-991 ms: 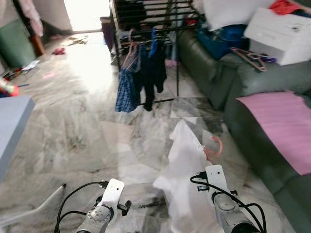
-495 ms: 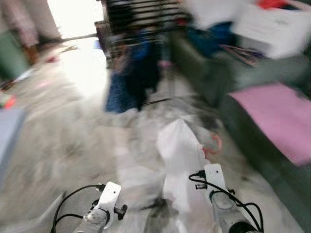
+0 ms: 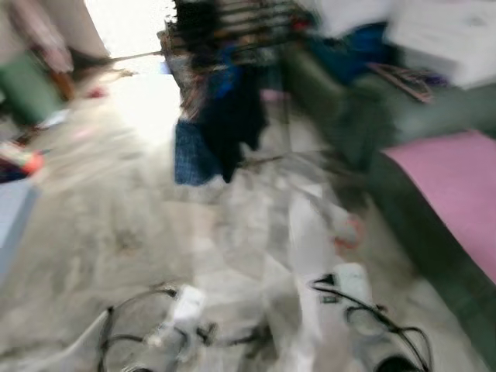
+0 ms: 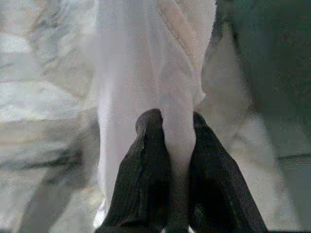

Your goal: Hang hanger

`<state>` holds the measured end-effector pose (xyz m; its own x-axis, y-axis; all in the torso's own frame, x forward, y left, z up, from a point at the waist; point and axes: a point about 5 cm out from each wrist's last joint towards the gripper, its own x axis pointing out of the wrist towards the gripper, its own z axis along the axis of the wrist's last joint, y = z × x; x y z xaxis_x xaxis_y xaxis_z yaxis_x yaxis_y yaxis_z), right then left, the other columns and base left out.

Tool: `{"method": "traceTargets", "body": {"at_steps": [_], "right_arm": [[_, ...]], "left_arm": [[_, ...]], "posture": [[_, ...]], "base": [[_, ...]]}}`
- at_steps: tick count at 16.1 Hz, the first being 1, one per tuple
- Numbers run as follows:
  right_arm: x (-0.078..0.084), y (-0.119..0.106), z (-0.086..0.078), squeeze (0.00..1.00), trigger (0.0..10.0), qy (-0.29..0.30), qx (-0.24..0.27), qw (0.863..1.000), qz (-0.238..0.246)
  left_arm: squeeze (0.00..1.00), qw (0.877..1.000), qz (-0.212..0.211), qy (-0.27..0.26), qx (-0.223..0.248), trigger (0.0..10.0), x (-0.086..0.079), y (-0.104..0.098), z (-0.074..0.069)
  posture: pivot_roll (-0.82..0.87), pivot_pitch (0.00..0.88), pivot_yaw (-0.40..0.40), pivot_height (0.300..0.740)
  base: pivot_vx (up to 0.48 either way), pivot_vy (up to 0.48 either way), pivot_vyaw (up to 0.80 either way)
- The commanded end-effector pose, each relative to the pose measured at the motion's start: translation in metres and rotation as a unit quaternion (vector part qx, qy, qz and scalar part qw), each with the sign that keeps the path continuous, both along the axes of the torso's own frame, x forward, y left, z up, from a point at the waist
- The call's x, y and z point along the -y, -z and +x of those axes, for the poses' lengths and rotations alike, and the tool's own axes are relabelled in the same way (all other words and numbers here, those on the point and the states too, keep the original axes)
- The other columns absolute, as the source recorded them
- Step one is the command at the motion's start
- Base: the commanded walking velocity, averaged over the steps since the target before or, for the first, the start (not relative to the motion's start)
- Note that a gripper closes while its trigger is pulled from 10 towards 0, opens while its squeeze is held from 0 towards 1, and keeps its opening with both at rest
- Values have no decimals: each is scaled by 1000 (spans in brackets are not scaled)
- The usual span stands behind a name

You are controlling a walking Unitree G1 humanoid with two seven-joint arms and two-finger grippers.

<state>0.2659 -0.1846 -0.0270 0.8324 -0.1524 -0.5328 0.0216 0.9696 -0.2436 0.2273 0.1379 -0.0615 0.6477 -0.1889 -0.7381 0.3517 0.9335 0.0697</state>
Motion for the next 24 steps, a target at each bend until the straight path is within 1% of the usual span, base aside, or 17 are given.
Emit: {"method": "traceTargets", "body": {"at_steps": [1,8,12,17,24], "right_arm": [[-14,-5,6,0,10000,-14,20,1000,16],[-9,-3,3,0,10000,-21,17,1000,8],[-10,-1,0,0,10000,-25,15,1000,10],[-9,0,-2,0,10000,-22,13,1000,13],[-8,1,-2,0,10000,-19,10,1000,17]], "left_arm": [[0,1000,17,-11,-4,10000,-17,1,-1],[0,999,6,-32,-4,10000,-12,2,-4],[0,998,-21,-62,13,10000,-8,-3,4],[0,998,-12,-66,10,10000,-14,-2,3],[0,998,-14,-53,14,10000,-10,-4,6]], "posture": [[-46,105,52,740],[-56,121,31,740],[-59,125,28,740],[-59,128,31,740],[-62,117,26,740]], "base": [[296,0,0],[294,0,0],[292,0,300],[302,0,487],[309,0,469]]}}
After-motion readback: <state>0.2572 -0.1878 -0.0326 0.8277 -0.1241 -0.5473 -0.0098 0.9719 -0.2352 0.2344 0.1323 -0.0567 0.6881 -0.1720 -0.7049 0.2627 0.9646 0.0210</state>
